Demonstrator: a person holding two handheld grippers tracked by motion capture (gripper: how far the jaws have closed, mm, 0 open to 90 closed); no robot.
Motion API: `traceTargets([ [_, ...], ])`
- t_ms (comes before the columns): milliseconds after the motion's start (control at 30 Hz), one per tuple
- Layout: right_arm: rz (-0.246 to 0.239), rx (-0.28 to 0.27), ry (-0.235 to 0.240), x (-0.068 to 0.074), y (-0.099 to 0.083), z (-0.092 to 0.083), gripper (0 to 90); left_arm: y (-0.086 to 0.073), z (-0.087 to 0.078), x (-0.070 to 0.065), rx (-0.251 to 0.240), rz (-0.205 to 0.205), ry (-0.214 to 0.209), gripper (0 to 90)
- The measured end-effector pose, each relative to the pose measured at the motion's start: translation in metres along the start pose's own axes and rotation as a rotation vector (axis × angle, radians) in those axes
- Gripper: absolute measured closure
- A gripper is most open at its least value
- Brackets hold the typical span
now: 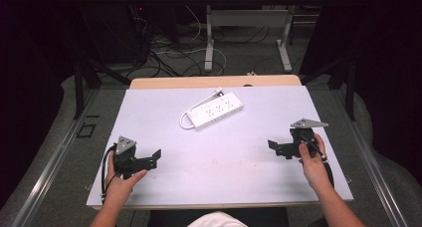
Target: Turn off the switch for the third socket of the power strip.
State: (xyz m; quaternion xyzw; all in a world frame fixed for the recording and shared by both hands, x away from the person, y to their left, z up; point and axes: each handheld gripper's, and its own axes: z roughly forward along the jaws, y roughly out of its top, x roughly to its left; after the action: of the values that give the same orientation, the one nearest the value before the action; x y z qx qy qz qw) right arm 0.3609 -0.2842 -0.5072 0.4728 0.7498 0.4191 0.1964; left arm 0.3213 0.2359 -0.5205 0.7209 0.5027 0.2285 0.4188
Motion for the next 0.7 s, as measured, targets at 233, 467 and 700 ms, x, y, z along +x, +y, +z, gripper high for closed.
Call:
traceTargets([
  [233,0.039,-0.003,-0.006,-0.013,-0.015,-0.002,0.0,0.0,0.0,0.0,-0.001,0.001,-0.001,0.4],
  [467,0.049,-0.003,-0.036,-0.024,-0.027,0.0,0.0,0.0,0.001,0.0,-0.004,-0.003,0.0,0.4],
  [700,0.073,0.008,-0.05,-0.031,-0.035,0.002,0.0,-0.001,0.002,0.0,-0.003,0.0,0.0,0.4],
])
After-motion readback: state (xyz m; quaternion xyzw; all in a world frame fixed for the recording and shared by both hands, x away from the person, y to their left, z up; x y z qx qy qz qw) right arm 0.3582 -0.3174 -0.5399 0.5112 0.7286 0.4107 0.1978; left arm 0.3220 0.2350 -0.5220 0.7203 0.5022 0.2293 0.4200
